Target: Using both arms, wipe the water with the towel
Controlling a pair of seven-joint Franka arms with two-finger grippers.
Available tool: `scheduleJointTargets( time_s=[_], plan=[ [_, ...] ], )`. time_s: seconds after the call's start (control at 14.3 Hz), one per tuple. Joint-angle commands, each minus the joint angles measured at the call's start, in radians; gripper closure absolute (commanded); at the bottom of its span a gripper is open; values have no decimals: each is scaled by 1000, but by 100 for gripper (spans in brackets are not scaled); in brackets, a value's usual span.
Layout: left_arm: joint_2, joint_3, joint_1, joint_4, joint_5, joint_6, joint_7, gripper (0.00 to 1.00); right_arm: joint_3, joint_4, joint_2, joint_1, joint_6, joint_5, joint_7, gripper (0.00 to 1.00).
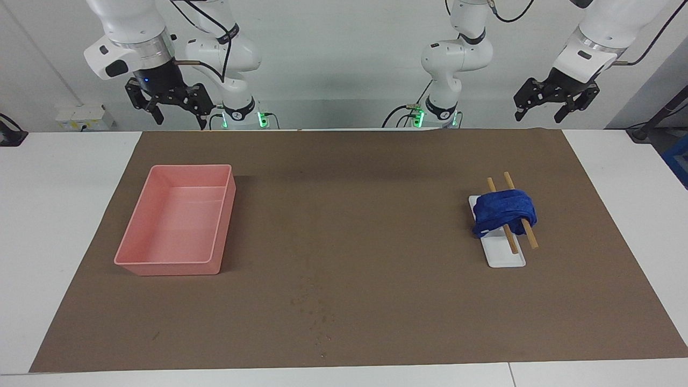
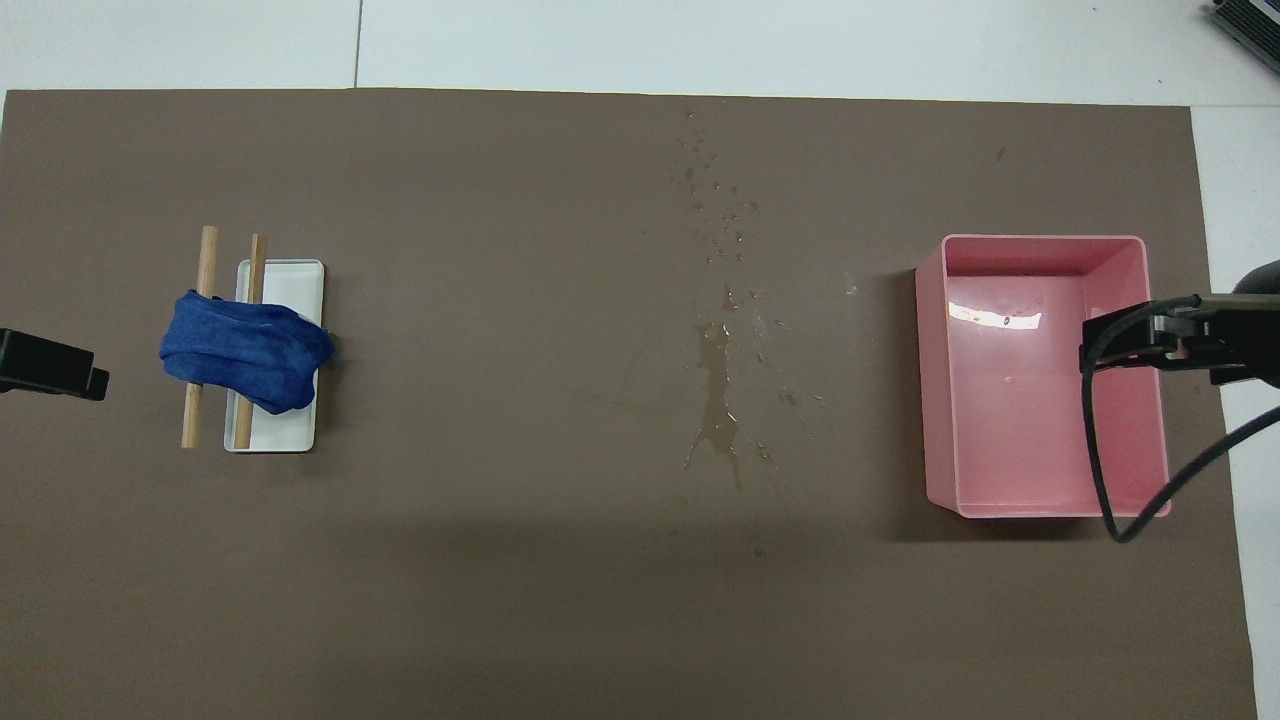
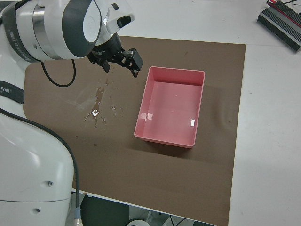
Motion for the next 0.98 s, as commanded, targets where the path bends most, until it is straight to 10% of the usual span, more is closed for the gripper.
scheduleJointTargets(
  time_s=[0.0, 0.91],
  plan=[
    [-20, -1, 0, -16, -7, -12, 15, 0, 3, -40, -31, -11, 26, 20, -26, 0],
    [-43, -1, -5, -78, -7, 74, -2, 0, 2, -46, -35, -17, 28, 20, -23, 0]
  ],
)
